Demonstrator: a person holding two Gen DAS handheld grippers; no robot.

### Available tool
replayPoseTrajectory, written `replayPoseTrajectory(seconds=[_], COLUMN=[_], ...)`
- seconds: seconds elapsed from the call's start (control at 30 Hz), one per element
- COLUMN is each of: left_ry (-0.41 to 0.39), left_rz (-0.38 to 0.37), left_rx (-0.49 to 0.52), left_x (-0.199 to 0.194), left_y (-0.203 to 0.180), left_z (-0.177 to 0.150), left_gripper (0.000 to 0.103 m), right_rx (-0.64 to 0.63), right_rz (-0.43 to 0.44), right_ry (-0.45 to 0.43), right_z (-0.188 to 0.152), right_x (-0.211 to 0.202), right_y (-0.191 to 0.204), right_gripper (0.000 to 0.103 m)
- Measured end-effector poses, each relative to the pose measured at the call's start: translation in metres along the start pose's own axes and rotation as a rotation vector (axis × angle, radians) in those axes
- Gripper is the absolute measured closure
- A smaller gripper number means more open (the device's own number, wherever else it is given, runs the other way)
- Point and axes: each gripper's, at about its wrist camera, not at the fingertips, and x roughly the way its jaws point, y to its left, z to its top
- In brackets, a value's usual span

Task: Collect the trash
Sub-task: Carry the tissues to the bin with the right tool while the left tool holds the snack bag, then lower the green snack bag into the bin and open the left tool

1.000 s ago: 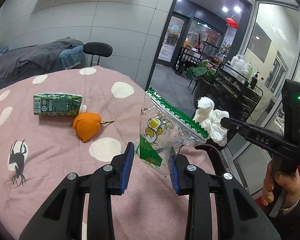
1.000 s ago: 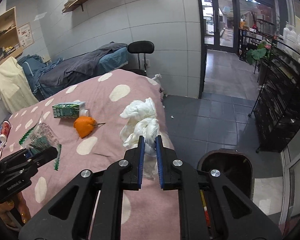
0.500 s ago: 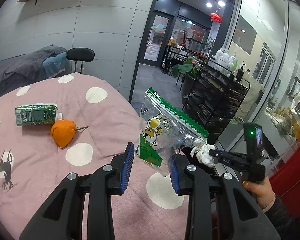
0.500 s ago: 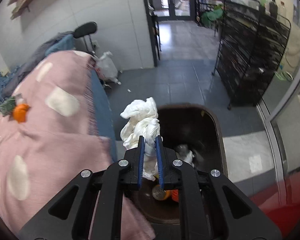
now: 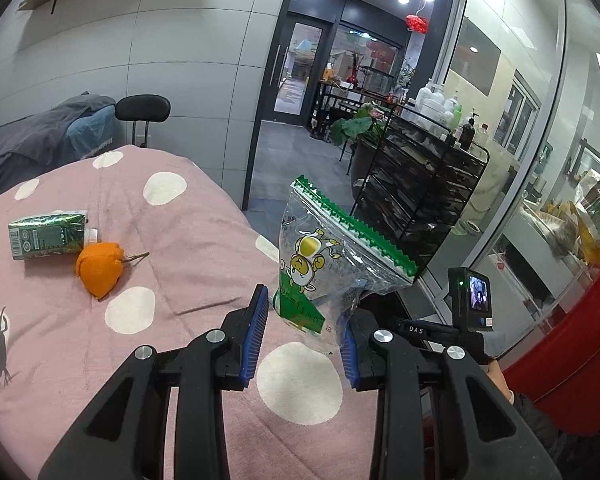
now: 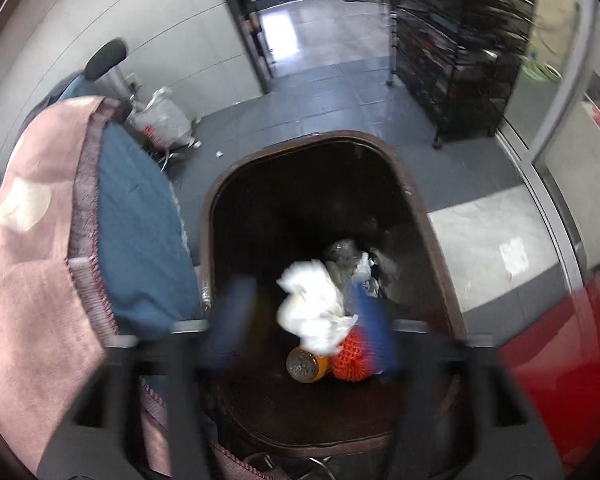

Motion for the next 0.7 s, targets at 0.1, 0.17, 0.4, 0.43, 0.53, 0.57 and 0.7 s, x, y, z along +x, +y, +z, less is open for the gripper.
replayPoseTrajectory(seconds=[0.1, 0.17, 0.4, 0.43, 0.53, 0.57, 0.7], left_ry=[0.006, 0.008, -0.003, -0.005, -0.009, -0.009, 0.010], left_rz=[-0.016, -0.030, -0.079, -0.086, -0.109, -0.118, -0.154], left_rx=[0.007, 0.013, 0.066, 0.074, 0.106, 0.118, 0.161], left_x=[0.003, 0.004, 0.007, 0.008, 0.010, 0.012, 0.025], left_y=[-0.006, -0.011, -0.039, -0.043, -0.058, -0.064, -0.085], left_z=[0.001, 0.001, 0.009, 0.009, 0.012, 0.012, 0.012], left_gripper=[0.070, 0.070, 0.070, 0.070, 0.070, 0.070, 0.070], right_rx=[0.005, 0.017, 0.016, 0.015, 0.016, 0.017, 0.017], right_rz=[-0.015, -0.011, 0.000, 0.001, 0.001, 0.002, -0.013], right_ry=[-0.019, -0.019, -0.034, -0.037, -0.051, -0.054, -0.075], right_z=[-0.001, -0.001, -0.005, -0.006, -0.007, -0.007, -0.007], right_x=[-0.005, -0.009, -0.025, -0.027, -0.033, -0.035, -0.044], right_y=[-0.005, -0.008, -0.011, -0.012, -0.013, -0.013, -0.016], right_gripper=[0.027, 0.027, 0.027, 0.027, 0.027, 0.027, 0.027])
